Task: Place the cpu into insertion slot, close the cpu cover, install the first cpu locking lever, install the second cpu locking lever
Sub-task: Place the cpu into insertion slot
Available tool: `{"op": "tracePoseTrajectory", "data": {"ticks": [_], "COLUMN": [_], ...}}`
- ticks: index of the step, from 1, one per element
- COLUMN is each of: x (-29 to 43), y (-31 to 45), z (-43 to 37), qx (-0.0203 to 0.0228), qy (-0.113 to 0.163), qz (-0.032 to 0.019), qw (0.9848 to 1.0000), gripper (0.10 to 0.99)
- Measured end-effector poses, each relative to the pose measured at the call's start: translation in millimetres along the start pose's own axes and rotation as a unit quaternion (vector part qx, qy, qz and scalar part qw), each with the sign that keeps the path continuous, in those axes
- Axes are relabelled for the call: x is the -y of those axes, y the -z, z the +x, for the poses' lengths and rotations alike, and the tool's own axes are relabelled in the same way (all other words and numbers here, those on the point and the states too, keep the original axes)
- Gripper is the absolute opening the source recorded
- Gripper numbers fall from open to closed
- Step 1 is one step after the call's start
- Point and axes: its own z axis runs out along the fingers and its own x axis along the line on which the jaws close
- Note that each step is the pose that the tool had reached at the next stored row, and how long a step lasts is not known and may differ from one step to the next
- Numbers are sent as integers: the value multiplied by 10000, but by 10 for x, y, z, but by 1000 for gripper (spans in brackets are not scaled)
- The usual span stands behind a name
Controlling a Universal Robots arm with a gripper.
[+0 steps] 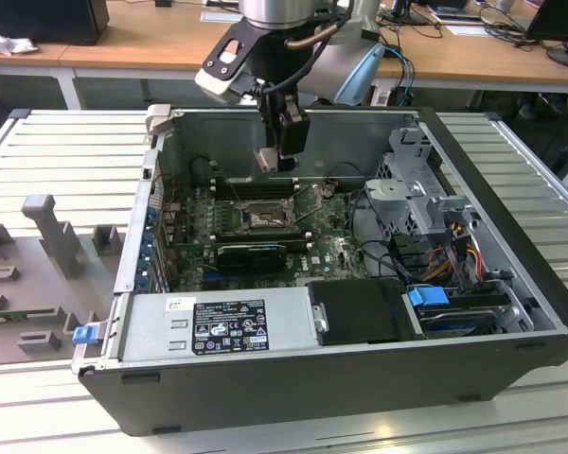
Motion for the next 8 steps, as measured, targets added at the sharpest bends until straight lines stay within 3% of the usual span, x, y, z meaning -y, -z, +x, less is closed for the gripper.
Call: {"op": "tracePoseTrajectory", "data": {"ticks": [4,8], "x": [5,12], "y": [-91,-185], "z": [16,18], "qx": [9,39], "qy": [-108,-466], "qz": [3,-4], "qw": [9999,9989], "gripper": [533,533]}}
